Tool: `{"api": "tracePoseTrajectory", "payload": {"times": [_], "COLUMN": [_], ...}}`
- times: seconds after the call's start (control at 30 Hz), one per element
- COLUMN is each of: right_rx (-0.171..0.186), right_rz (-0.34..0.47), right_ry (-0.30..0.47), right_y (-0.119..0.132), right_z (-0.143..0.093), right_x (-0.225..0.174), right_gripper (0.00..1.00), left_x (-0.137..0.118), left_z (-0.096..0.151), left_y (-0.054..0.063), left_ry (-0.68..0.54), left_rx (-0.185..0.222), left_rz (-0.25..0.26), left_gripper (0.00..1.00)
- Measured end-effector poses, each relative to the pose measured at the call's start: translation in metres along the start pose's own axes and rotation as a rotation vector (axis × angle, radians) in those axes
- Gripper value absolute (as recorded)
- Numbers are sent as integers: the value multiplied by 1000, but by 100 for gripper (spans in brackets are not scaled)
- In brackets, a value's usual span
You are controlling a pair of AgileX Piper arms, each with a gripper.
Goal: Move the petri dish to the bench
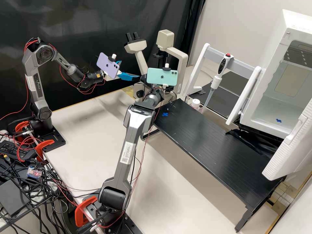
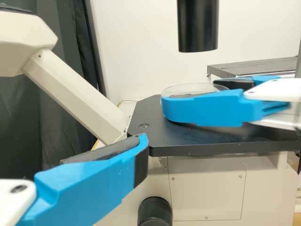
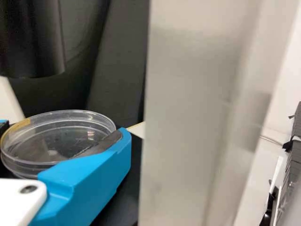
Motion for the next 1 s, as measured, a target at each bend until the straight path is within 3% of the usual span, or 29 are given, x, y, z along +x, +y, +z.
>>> {"api": "tracePoseTrajectory", "payload": {"times": [0.23, 0.37, 0.5, 0.87, 1.0], "right_rx": [-4, -35, -93, -69, -74], "right_rz": [51, 82, 101, 262, 274], "right_ry": [-4, 1, 25, 111, 134], "right_y": [10, 12, 8, 28, 29], "right_z": [5, 4, 6, 17, 25], "right_x": [-34, -57, -87, -156, -173], "right_gripper": [0, 0, 0, 0, 0], "left_x": [0, 0, 0, 0, 0], "left_z": [0, 0, 0, 0, 0], "left_y": [0, 0, 0, 0, 0], "left_ry": [0, 0, 0, 0, 0], "left_rx": [0, 0, 0, 0, 0], "left_rz": [0, 0, 0, 0, 0], "left_gripper": [100, 100, 100, 100, 100]}}
